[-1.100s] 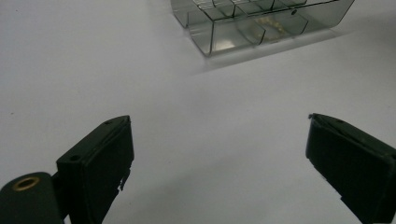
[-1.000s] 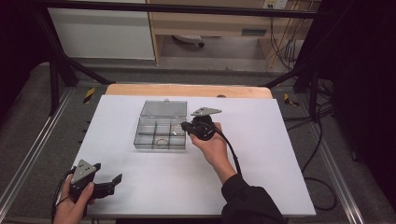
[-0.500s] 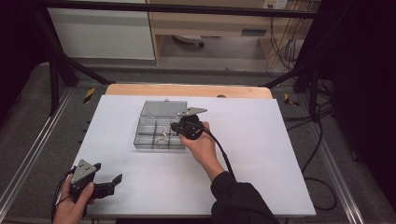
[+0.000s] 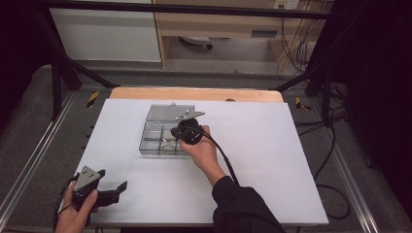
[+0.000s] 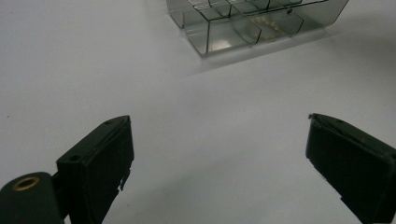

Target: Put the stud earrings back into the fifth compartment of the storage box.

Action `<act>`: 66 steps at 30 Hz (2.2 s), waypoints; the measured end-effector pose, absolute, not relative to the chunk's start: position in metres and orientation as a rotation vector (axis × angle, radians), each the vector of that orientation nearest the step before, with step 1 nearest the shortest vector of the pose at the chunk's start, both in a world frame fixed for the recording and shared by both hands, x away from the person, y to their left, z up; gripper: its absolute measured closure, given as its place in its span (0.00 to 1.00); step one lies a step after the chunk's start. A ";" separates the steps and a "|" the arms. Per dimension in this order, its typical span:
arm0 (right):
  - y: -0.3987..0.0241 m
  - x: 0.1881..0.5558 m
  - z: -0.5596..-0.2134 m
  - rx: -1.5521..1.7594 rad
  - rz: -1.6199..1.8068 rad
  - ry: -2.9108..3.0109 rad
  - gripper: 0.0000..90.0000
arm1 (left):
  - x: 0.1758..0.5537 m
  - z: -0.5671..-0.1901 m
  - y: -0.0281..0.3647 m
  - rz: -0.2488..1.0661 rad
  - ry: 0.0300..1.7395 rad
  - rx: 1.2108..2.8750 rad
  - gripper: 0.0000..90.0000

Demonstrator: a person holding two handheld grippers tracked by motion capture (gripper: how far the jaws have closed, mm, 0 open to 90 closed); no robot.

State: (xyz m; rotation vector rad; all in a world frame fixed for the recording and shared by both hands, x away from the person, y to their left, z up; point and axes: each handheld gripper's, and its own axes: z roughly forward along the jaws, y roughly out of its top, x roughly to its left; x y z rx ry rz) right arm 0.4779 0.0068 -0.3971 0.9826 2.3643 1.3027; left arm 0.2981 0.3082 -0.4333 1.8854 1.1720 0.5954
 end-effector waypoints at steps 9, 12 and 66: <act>0.012 0.482 -0.405 0.998 1.229 2.388 0.96 | 0.298 -0.434 0.307 0.586 1.172 1.890 0.09; 0.013 0.483 -0.406 1.002 1.214 2.386 0.96 | 0.298 -0.434 0.308 0.587 1.171 1.891 0.09; -0.162 0.379 -0.392 1.116 1.372 2.050 0.04 | 0.296 -0.430 0.310 0.606 1.177 1.820 0.08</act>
